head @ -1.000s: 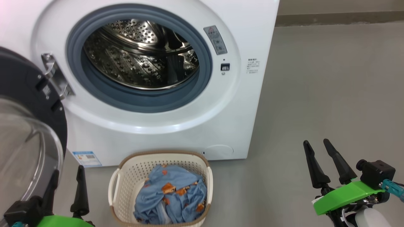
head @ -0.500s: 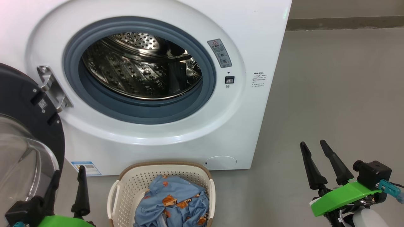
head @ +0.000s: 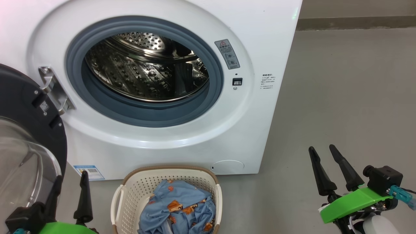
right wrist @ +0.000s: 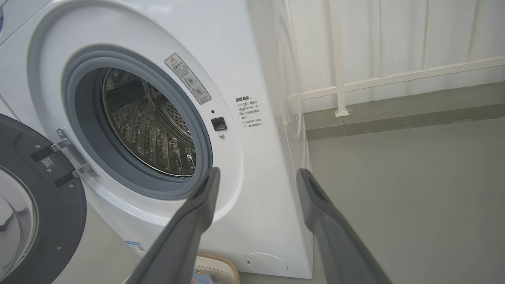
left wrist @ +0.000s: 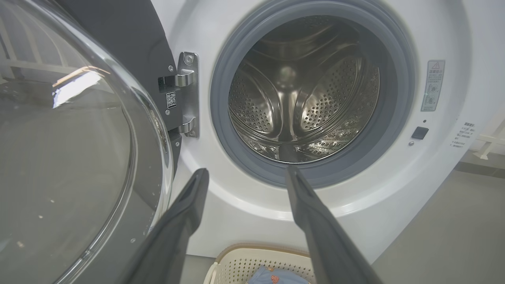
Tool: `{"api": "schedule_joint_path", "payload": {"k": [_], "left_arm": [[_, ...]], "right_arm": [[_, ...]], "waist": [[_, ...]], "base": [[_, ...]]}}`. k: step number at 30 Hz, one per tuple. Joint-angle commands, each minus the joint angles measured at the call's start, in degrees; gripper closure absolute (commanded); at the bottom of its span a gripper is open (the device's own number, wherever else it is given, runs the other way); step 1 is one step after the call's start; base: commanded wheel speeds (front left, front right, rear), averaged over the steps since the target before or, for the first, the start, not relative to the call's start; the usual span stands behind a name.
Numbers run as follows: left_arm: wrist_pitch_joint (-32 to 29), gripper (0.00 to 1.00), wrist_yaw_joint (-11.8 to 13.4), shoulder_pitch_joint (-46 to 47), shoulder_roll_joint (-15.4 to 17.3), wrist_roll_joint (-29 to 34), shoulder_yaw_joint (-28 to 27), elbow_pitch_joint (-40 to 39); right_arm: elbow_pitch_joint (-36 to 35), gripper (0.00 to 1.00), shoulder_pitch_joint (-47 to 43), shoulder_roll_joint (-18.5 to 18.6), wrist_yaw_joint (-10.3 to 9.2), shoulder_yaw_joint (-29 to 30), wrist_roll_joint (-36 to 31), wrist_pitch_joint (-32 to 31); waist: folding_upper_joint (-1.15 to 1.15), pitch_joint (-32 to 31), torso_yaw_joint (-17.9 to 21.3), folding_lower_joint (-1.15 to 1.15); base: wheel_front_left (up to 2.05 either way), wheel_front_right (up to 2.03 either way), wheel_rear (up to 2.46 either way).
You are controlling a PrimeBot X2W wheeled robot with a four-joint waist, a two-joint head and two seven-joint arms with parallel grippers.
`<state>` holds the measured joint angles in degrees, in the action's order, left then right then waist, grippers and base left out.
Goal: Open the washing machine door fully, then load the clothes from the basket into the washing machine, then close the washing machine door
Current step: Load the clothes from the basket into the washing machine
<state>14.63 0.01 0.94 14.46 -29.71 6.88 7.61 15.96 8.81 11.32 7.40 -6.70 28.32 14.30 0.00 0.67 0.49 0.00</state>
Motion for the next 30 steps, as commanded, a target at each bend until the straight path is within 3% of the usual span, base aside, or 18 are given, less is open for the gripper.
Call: {"api": "schedule_joint_path", "payload": {"k": [1,30], "left_arm": [[0.2,0.0,0.2,2.5,1.6,-0.3,-2.0,-1.0],[0.3,0.0,0.4,4.2,2.3,0.4,-1.1,-1.3]], "right_arm": [[-1.2,0.0,1.3,0.4,0.09,-1.3,-0.2,0.7],[-1.6,0.0,2.4,-1.2,0.09,-1.2,-0.7,0.7]], "waist": [[0.0,0.0,0.0,0.0],[0.0,4.4,0.7,0.0]], "base": [[0.0,0.0,0.0],[0.0,0.0,0.0]]}}
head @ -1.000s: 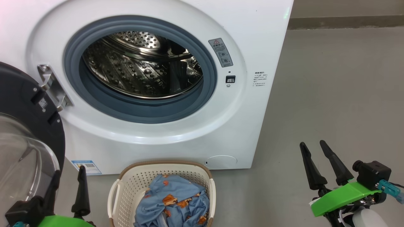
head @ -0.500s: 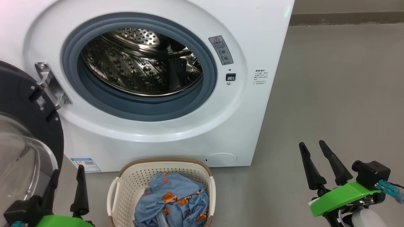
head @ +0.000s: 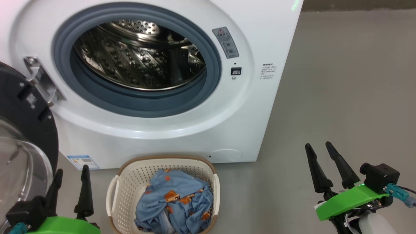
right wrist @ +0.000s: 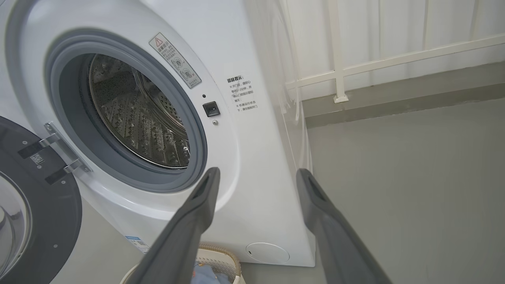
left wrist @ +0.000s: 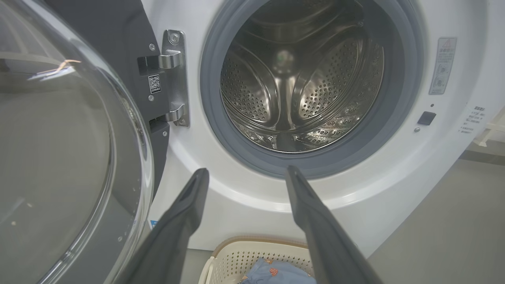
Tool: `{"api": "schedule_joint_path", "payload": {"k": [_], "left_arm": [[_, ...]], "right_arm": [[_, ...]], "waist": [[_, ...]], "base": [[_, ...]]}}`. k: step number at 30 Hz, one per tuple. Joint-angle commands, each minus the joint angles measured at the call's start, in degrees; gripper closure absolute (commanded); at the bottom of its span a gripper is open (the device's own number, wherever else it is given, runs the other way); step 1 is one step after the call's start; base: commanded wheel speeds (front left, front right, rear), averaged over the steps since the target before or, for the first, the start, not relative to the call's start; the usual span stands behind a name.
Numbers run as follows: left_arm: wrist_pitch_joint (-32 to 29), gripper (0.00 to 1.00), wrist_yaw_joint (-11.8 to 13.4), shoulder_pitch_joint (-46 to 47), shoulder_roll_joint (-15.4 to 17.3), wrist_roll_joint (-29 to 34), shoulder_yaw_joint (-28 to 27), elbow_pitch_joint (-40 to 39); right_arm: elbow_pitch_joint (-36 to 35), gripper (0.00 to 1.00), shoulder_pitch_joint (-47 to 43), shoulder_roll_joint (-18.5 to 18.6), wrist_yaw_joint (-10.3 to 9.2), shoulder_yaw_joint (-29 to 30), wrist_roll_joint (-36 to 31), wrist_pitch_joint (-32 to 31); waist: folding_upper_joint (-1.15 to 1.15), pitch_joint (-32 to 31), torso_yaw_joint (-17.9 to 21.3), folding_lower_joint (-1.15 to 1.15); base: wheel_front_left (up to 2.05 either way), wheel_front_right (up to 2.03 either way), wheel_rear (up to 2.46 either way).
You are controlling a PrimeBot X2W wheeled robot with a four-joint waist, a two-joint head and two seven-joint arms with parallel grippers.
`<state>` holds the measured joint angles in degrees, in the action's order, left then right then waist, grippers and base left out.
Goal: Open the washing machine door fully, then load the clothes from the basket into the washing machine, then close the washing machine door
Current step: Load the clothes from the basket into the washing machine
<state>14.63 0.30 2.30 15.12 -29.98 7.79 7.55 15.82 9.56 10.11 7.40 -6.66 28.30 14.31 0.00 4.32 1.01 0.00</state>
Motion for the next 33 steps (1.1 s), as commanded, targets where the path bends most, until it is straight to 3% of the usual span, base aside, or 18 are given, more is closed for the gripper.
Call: {"api": "schedule_joint_path", "payload": {"k": [1,17,33], "left_arm": [[0.3,0.0,0.1,3.0,1.6,0.7,-1.9,-1.2],[0.3,0.0,-1.8,8.7,2.1,-0.1,-1.9,1.6],[0.4,0.0,-5.7,16.9,2.0,-0.8,0.6,13.1]], "right_arm": [[-1.4,0.0,1.9,-0.1,0.09,-1.2,-0.7,0.7],[-2.3,0.0,5.8,-2.6,0.09,-0.5,-2.4,0.7],[-2.9,0.0,9.5,-4.1,0.09,-0.5,-3.7,0.7]], "waist": [[0.0,1.2,0.3,0.0],[0.0,11.6,2.5,0.0],[0.0,20.3,4.8,0.0]], "base": [[0.0,0.0,0.0],[0.0,0.0,0.0],[0.0,0.0,0.0]]}}
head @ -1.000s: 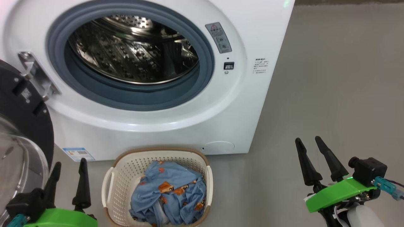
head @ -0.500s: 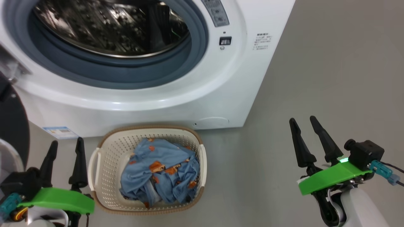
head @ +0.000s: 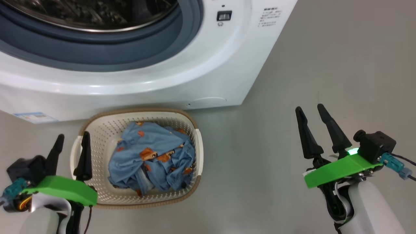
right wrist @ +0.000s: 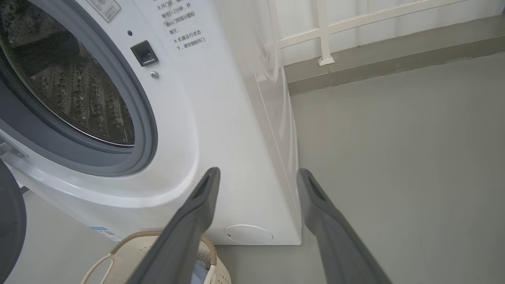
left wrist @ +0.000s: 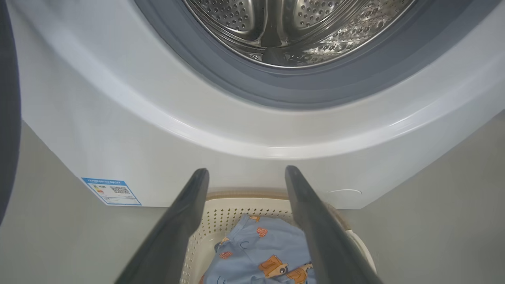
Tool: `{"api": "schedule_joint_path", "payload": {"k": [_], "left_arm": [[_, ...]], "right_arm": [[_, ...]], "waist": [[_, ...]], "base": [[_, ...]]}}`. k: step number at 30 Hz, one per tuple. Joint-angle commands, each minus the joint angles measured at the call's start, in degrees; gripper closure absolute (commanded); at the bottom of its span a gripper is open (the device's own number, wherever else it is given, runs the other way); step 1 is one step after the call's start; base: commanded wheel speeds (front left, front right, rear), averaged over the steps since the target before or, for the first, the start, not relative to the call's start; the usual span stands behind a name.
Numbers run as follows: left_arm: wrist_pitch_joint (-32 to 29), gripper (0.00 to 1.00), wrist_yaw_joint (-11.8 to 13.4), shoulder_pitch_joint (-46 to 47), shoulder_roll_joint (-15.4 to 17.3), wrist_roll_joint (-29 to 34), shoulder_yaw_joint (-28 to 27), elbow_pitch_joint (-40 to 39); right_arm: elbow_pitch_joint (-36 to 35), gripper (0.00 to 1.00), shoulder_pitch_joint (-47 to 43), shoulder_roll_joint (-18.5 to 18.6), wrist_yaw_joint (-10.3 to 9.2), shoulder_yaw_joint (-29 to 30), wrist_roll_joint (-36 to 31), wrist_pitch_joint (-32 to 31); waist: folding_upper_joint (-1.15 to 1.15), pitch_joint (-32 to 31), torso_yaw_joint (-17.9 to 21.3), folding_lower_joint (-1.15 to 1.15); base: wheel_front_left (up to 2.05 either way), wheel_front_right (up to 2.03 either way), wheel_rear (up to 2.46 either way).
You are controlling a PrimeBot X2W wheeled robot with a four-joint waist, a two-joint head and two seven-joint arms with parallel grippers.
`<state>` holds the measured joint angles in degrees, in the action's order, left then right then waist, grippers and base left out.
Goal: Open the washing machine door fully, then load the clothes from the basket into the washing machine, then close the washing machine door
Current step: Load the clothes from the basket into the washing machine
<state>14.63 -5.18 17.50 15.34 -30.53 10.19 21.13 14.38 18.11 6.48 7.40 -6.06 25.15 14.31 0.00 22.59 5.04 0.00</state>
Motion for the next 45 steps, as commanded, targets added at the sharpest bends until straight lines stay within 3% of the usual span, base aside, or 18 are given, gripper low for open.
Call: {"api": "schedule_joint_path", "payload": {"k": [1,17,32,45], "left_arm": [[0.3,0.0,-0.4,2.3,1.9,-0.2,-1.4,0.5],[0.2,0.0,-2.2,12.7,2.0,-2.0,5.1,18.0],[-3.8,0.0,-2.3,23.2,3.2,-8.7,20.0,30.7],[-5.3,0.0,-2.3,30.4,7.1,-14.6,28.6,37.5]], "right_arm": [[-1.6,0.0,1.1,-0.5,0.09,-1.0,-0.6,0.7],[-1.9,0.0,4.2,-1.8,0.09,-1.7,-0.9,0.7],[-3.3,0.0,6.8,-2.9,0.09,-2.5,-2.0,0.7],[-4.4,0.0,8.4,-3.5,0.09,-3.5,-1.8,0.7]], "waist": [[0.0,2.6,0.9,0.0],[0.0,10.5,2.3,0.0],[0.0,17.5,4.8,0.0],[0.0,23.0,8.5,0.0]], "base": [[0.0,0.0,0.0],[0.0,0.0,0.0],[0.0,0.0,0.0],[0.0,0.0,0.0]]}}
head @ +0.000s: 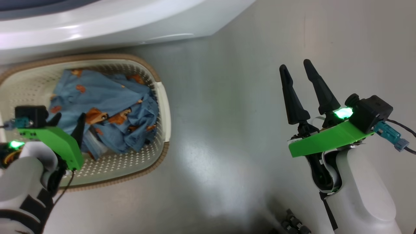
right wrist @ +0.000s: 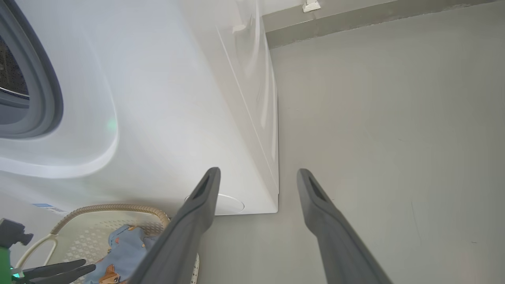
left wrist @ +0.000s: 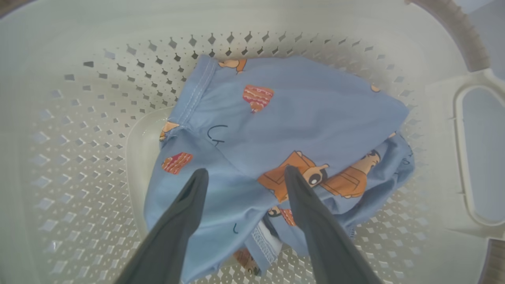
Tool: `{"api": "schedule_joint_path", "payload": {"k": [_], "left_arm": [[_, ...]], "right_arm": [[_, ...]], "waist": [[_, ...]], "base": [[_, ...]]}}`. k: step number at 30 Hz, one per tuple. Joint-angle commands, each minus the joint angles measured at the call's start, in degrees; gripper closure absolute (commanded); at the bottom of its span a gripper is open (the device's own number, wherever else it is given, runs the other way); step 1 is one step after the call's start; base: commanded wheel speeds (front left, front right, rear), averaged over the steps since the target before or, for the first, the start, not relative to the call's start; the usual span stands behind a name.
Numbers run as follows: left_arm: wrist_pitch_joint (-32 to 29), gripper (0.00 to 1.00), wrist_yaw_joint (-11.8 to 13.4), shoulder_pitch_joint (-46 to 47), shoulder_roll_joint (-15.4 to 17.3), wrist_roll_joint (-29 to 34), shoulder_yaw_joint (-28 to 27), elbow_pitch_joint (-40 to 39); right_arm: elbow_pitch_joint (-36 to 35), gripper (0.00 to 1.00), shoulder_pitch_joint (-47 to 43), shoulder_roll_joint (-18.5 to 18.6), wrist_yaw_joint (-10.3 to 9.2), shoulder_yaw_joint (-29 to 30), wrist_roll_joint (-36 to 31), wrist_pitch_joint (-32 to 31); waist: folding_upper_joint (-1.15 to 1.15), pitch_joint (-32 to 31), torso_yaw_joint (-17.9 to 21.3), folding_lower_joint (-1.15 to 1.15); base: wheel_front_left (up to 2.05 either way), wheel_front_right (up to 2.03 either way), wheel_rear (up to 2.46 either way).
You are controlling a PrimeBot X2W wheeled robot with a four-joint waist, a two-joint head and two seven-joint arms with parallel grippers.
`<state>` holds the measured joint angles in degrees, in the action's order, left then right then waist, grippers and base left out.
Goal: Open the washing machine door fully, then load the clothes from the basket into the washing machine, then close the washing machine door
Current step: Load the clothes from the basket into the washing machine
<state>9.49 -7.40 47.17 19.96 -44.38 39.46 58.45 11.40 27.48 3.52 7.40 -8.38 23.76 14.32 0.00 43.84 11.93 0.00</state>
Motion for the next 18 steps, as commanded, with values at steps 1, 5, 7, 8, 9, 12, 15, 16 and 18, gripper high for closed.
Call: {"api": "schedule_joint_path", "payload": {"k": [1,5,7,8,9,12,15,16,18], "left_arm": [[-0.3,0.0,-0.1,1.2,2.8,-1.3,-0.2,0.4],[-1.3,0.0,-0.1,3.1,4.4,-4.2,2.0,1.0],[-2.0,0.0,-0.1,3.6,4.8,-5.2,2.9,1.2],[-2.4,0.0,-0.1,3.8,5.0,-5.8,3.4,1.4],[-2.4,0.0,-0.1,3.8,5.0,-5.8,3.4,1.4],[-4.2,0.0,-0.1,4.2,5.4,-7.1,5.3,1.6],[-6.2,0.0,-0.1,4.5,5.8,-8.8,7.0,1.4],[-7.0,0.0,-0.1,4.7,6.0,-9.2,7.6,1.5],[-7.9,0.0,-0.1,5.2,6.6,-9.5,8.8,2.0]], "right_arm": [[-1.6,0.0,-1.0,-0.6,0.09,-1.3,-0.2,0.7],[-2.3,0.0,-0.7,-0.6,0.09,-2.0,1.1,0.7],[-2.4,0.0,-0.6,-0.6,0.09,-2.2,1.5,0.7],[-2.5,0.0,-0.6,-0.6,0.09,-2.2,1.6,0.7],[-2.5,0.0,-0.6,-0.6,0.09,-2.2,1.6,0.7],[-2.8,0.0,-0.8,-0.6,0.09,-2.4,1.9,0.7],[-3.0,0.0,-1.0,-0.6,0.09,-2.7,2.0,0.7],[-3.0,0.0,-1.0,-0.6,0.09,-2.8,2.0,0.7],[-3.1,0.0,-1.1,-0.6,0.09,-2.9,2.1,0.7]], "waist": [[0.0,2.2,1.9,0.0],[0.0,4.1,3.6,0.0],[0.0,4.6,4.1,0.0],[0.0,4.8,4.3,0.0],[0.0,4.8,4.3,0.0],[0.0,5.1,4.7,0.0],[0.0,5.4,5.0,0.0],[0.0,5.6,5.1,0.0],[0.0,6.1,5.3,0.0]], "base": [[0.0,0.0,0.0],[0.0,0.0,0.0],[0.0,0.0,0.0],[0.0,0.0,0.0],[0.0,0.0,0.0],[0.0,0.0,0.0],[0.0,0.0,0.0],[0.0,0.0,0.0],[0.0,0.0,0.0]]}}
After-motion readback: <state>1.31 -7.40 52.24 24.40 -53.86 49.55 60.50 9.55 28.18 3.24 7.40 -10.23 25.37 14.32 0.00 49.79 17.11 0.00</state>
